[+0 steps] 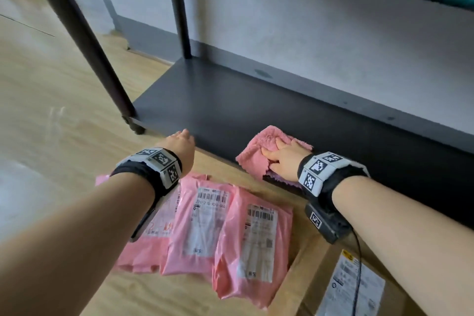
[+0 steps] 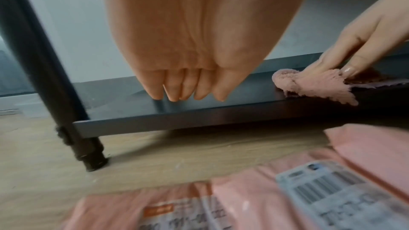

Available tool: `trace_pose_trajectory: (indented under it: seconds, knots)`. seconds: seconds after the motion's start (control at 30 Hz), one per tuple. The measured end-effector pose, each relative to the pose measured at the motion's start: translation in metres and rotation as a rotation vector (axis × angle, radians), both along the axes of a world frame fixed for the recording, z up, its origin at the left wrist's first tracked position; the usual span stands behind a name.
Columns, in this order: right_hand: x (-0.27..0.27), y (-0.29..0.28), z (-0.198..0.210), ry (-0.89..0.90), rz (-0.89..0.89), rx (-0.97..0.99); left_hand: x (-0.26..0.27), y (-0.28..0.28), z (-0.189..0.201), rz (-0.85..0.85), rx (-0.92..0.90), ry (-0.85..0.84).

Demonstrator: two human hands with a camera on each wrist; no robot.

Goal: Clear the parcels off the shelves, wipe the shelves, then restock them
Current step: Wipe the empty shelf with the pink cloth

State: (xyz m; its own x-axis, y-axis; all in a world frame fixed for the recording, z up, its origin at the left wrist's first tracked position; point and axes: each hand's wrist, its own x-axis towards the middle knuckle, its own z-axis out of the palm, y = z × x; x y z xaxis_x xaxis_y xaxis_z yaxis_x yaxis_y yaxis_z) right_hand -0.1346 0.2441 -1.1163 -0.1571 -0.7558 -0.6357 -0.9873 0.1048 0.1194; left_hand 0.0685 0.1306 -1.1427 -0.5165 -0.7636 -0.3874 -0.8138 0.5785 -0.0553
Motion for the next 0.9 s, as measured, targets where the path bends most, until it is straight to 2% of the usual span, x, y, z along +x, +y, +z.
trace_pose_trajectory:
  seconds: [0.3,0.43,0.57,0.77,0.83,0.9]
  knots:
    - [0.097,-0.122,-0.009,-0.055,0.237,-0.110,0.064,-0.054,-0.016,0.157,-0.043,0.128]
    - [0.133,-0.173,-0.016,-0.057,0.275,-0.134,0.088,-0.066,-0.010,0.276,-0.030,0.180]
    - [0.164,-0.213,-0.030,-0.063,0.303,-0.152,0.103,-0.060,-0.003,0.285,-0.035,0.192]
    - [0.176,-0.218,-0.023,-0.069,0.322,-0.144,0.115,-0.045,0.004,0.308,-0.047,0.176]
    - [0.171,-0.208,-0.019,-0.102,0.319,-0.214,0.117,-0.038,0.007,0.324,-0.040,0.193]
    - [0.167,-0.192,-0.015,-0.213,0.294,-0.359,0.119,-0.031,0.008,0.328,-0.027,0.196]
